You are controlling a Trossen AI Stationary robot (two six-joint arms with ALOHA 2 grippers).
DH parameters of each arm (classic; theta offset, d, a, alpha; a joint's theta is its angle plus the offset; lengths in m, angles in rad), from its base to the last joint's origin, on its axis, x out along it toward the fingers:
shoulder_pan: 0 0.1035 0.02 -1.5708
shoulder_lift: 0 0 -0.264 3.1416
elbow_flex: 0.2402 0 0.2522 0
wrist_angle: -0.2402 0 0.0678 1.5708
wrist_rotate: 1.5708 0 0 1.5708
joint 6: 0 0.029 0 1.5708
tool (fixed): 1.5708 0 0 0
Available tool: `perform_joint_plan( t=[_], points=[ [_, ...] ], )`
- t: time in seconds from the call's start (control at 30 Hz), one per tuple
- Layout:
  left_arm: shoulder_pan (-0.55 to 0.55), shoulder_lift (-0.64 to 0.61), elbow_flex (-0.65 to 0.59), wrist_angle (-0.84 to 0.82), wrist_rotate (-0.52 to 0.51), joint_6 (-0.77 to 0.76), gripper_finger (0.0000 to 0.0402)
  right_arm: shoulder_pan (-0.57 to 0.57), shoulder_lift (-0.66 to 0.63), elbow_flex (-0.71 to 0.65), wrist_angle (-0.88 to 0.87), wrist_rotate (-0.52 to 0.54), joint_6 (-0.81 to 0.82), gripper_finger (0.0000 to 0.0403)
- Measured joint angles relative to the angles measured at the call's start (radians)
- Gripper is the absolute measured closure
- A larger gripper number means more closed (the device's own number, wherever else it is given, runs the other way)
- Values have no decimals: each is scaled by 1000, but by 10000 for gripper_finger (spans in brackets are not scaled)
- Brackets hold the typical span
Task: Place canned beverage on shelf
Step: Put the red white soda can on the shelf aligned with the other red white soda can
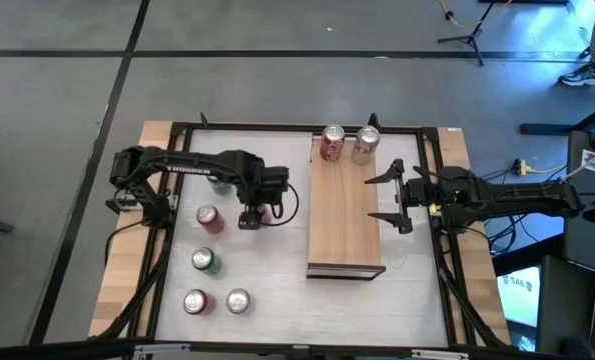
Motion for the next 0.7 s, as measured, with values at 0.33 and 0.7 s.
perform_joint_plan(
  t=[0.33,0.7],
  points=[
    [7,0,0,0,-25,282,112,0,0,0,-2,0,0,17],
    [6,-1,-59,1,-13,333,112,0,0,0,-1,0,0,17]
  ],
)
